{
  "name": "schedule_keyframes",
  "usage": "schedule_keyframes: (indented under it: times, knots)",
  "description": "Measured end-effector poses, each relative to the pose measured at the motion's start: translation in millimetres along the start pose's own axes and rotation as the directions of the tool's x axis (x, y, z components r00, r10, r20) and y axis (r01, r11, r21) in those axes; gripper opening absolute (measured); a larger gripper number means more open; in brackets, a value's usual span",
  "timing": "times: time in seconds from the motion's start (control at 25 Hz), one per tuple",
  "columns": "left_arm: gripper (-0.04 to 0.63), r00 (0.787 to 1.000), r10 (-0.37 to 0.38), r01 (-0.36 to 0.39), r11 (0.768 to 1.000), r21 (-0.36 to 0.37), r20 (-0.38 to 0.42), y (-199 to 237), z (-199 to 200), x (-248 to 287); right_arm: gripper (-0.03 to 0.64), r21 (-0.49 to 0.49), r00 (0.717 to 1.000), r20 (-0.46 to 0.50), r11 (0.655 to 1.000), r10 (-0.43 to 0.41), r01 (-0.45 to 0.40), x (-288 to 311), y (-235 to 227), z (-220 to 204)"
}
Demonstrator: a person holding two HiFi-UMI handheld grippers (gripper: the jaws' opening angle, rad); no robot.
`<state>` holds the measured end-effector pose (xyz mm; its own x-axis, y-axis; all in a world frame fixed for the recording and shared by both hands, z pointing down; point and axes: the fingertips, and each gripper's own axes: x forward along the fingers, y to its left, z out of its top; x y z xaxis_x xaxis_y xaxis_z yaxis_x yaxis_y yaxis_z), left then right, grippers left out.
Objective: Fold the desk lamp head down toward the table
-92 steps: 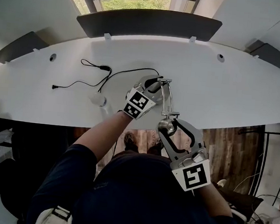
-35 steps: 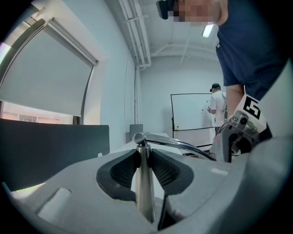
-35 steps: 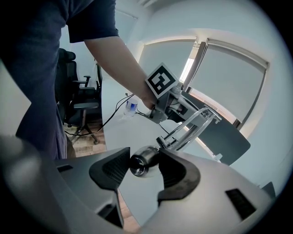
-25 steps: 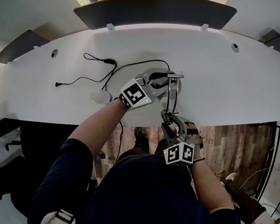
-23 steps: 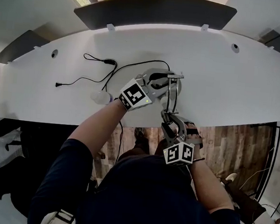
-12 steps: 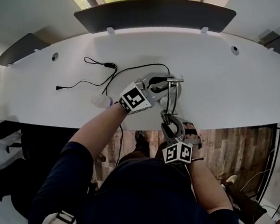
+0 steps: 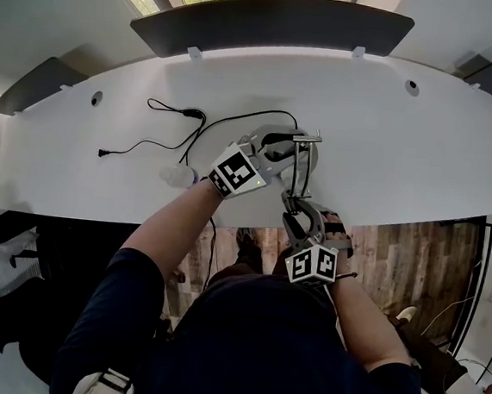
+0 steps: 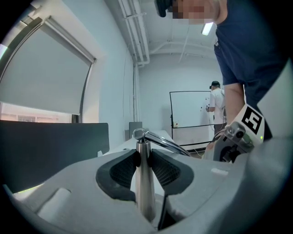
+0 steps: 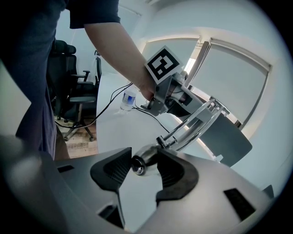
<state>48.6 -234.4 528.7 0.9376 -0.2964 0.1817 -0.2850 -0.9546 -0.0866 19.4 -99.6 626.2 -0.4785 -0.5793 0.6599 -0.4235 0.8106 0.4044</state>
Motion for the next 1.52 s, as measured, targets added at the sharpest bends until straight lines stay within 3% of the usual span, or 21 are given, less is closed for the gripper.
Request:
schedule_keyframes:
  times: [0.32,0.68,1.08,1.24,1.36,1.52]
  knots:
    - [0.104,0.993,0.089,-0.086,0.995,0.046,-0.073,-2,-1,-12,0.176,0.03,0.999,0.044,1.0,-0.005,0.004,-17,-8,5]
    - [0.104,0.961,0.264,-0.271,0.958,-0.09,-0.078,-2,10,-72,0.173,0.043,0.995,0.099,0.999,-0.034,0.03,-55,-26,22]
    - [0.102,0.961,0.273,-0.259,0.941,-0.22,0.035,-82,103,-103,0.137,0.244,0.964,0.251,0.969,-0.093,0.03,-117,-66,75]
    - [0.048,0.949,0.304,-0.274,0.929,-0.248,0.089,-99,135,-108,0.098,0.331,0.939,0.323,0.944,-0.114,0.001,-144,-78,93]
    - [0.007,0.937,0.332,-0.296,0.919,-0.26,0.106,-113,138,-108,0.058,0.408,0.913,0.385,0.912,-0.133,-0.039,-160,-80,101]
    - [0.006,0.95,0.305,-0.273,0.918,-0.288,0.071,-136,123,-99,0.019,0.473,0.887,0.435,0.877,-0.156,-0.078,-168,-77,101]
